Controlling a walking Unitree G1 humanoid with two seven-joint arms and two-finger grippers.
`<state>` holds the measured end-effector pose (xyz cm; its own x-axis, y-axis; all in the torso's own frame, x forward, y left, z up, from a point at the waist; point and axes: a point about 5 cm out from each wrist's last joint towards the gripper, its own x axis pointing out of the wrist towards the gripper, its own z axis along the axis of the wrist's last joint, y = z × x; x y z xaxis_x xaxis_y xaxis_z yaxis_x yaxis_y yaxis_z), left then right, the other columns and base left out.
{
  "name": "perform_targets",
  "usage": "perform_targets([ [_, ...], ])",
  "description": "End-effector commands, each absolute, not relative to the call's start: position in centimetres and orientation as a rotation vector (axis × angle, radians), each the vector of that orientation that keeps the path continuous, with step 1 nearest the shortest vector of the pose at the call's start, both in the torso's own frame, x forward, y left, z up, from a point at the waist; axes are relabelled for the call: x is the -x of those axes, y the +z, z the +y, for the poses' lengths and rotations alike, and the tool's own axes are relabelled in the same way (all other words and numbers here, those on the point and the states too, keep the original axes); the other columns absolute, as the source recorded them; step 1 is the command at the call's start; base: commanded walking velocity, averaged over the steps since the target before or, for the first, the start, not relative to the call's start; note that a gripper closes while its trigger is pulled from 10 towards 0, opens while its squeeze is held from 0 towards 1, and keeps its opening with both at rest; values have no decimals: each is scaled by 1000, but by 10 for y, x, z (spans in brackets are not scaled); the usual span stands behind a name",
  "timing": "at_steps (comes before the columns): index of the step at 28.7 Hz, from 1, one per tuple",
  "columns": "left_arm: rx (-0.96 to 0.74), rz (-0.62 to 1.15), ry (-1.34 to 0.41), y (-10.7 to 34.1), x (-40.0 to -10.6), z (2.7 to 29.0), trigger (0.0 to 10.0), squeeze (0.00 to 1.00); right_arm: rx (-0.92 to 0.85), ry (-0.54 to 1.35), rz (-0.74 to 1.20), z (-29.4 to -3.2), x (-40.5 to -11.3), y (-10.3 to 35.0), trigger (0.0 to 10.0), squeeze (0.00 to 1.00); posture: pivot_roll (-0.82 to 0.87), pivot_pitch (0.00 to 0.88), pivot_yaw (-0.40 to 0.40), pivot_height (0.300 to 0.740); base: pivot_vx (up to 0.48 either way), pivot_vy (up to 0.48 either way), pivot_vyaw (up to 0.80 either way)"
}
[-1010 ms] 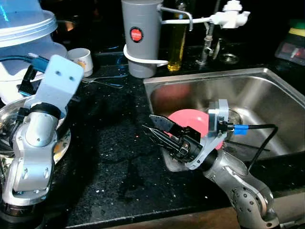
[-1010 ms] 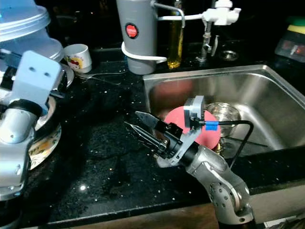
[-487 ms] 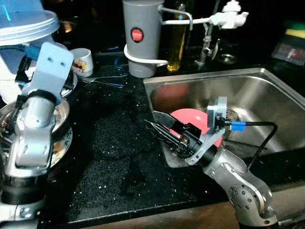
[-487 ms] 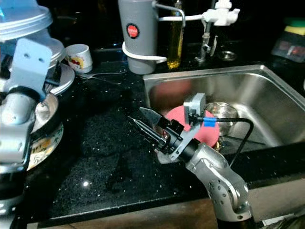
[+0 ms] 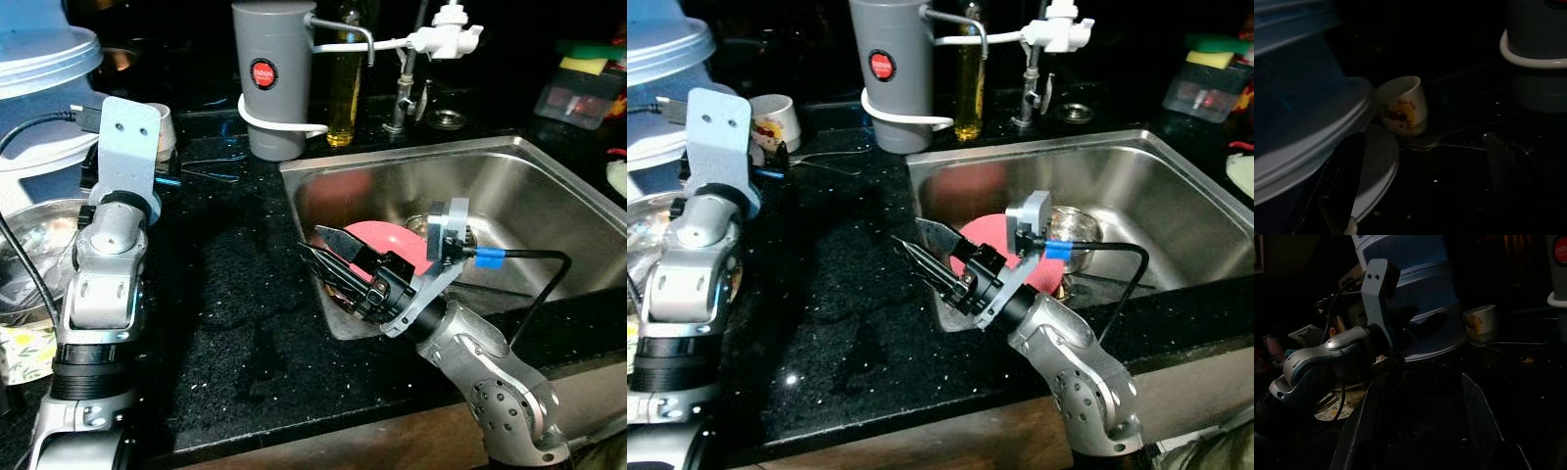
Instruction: Kitchen organization
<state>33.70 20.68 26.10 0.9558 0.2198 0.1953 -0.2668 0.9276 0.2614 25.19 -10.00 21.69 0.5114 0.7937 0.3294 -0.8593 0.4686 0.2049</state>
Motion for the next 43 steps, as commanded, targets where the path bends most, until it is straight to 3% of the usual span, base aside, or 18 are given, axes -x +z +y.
perform_targets([
  [1,-283,-127,274,258,-339,209,10000,0,-356,1082,-199,-97,-244,219,10000,0,-16,24,-17,740,0,0,0],
  [11,-293,-97,349,263,-327,214,10000,0,-340,1298,-138,-86,-218,212,10000,0,-8,40,-15,740,0,0,88],
  [29,-367,-234,272,296,-308,213,10000,0,-348,1270,-143,-89,-224,210,10000,0,17,49,-20,740,0,0,800],
  [43,-273,-272,117,304,-308,198,10000,0,-336,1218,-144,-90,-230,209,10000,0,12,49,-21,740,0,0,685],
])
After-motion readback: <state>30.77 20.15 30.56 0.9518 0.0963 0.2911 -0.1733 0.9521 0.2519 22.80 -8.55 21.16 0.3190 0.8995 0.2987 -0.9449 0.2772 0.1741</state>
